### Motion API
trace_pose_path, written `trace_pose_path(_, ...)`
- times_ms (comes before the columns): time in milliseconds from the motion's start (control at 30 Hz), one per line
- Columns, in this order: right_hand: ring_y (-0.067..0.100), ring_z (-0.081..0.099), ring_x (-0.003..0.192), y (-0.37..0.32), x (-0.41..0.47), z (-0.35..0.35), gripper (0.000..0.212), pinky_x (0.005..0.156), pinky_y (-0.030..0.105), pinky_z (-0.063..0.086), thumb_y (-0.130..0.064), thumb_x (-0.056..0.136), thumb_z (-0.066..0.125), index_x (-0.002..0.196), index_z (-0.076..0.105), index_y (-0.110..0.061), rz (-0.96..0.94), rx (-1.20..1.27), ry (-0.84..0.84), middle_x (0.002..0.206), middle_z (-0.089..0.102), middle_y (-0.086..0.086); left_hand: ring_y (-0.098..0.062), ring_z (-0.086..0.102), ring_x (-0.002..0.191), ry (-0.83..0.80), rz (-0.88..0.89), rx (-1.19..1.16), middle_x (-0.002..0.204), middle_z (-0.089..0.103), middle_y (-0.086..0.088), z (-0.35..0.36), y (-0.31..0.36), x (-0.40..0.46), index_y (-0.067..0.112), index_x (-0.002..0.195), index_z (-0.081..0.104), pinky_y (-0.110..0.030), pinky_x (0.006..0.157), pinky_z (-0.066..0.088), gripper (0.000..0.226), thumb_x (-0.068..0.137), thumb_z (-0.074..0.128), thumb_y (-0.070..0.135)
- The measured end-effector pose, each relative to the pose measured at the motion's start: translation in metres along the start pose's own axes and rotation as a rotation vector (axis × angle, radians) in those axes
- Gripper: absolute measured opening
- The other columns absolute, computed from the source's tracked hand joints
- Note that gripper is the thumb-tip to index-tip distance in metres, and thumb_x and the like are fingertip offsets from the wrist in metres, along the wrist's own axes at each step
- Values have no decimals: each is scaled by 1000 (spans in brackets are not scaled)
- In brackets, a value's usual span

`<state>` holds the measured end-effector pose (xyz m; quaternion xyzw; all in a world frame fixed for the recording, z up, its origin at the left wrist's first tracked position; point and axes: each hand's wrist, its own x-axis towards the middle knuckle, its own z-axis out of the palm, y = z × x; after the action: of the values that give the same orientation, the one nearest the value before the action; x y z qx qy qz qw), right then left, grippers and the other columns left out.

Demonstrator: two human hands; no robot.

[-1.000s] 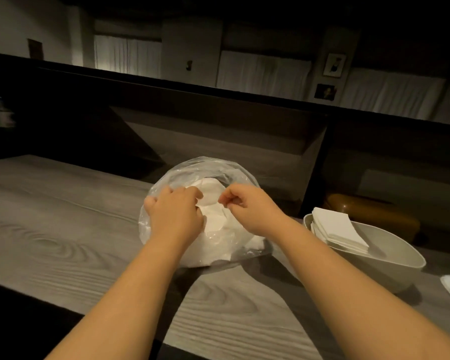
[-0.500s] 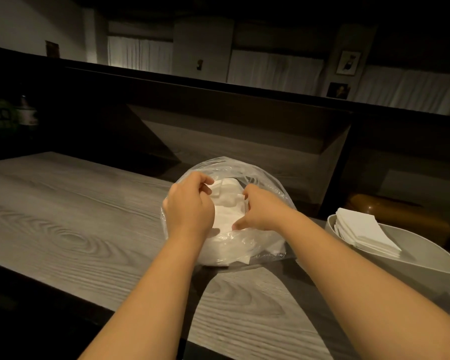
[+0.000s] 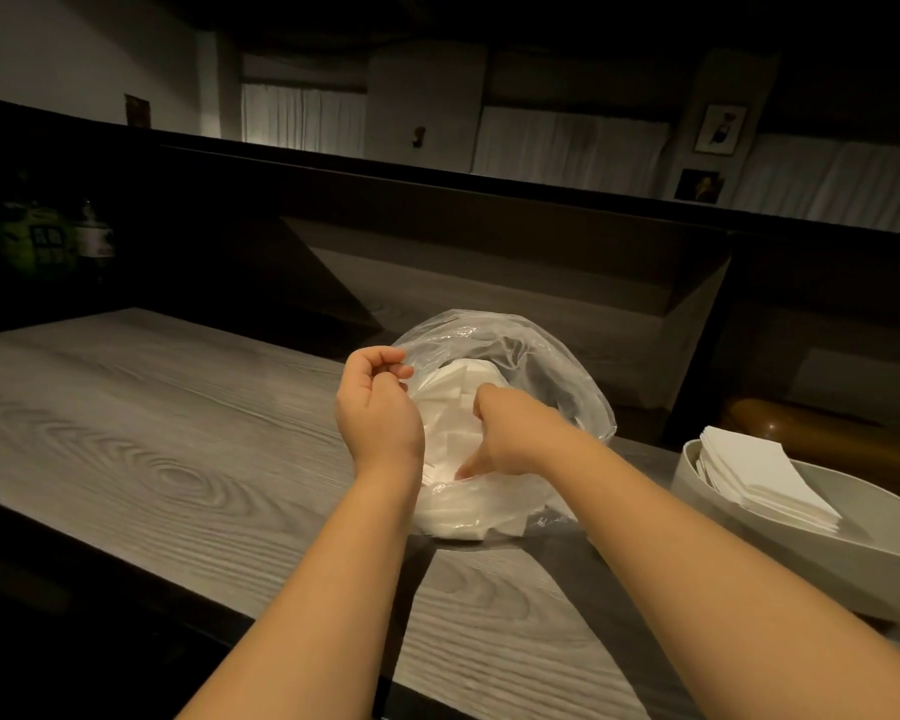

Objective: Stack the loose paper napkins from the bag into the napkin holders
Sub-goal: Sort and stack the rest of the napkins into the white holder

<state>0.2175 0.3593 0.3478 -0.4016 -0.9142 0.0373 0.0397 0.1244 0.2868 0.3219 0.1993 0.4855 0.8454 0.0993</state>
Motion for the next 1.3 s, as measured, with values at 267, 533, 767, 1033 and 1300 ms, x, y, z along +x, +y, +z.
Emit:
trace_pose_path(267, 16, 58, 85, 4, -7, -11, 21, 70, 26, 46, -27, 83, 75, 94, 58, -26, -169, 11, -162, 90, 60, -7, -5, 52, 72, -32, 63, 7, 74, 56, 6, 1, 0, -1, 23, 78, 58, -17, 69, 43, 39, 88, 38, -9)
trace_pose_path(533, 10, 71, 87, 26, -45, -43, 28, 74, 30, 57, -15, 78, 79, 104, 69, -19, -175, 1171, 402, 91, 75, -7, -16, 64, 94, -165, 85, -193, 98, 68, -1, 0, 7, -9, 23, 99, 60, -26, 81, 53, 20, 96, 40, 27)
trace_pose_path(767, 22, 71, 93, 48, -87, -20, 36, 76, 44, 61, -26, 82, 76, 115, 61, -28, 78, 1445, 385, 105, 71, -2, -23, 68, 106, -809, -387, -95, 111, 71, 1, 10, 21, -47, 35, 107, 62, -45, 95, 54, 31, 83, 55, 52)
trace_pose_path(1033, 18, 68, 91, 58, -94, -3, 11, 65, 34, 58, -35, 92, 64, 100, 57, -33, 228, 1482, 499, 104, 67, -5, -24, 69, 95, -799, -314, 198, 89, 74, 2, 19, 14, -53, 24, 88, 67, -38, 90, 56, 28, 103, 46, 34)
trace_pose_path(1300, 11, 68, 85, 56, -93, -1, 7, 60, 26, 55, -37, 95, 58, 91, 61, -33, 255, 1390, 583, 93, 68, -12, -21, 65, 93, -720, -389, 139, 93, 69, 2, 22, 14, -56, 21, 91, 64, -36, 85, 54, 24, 103, 47, 33)
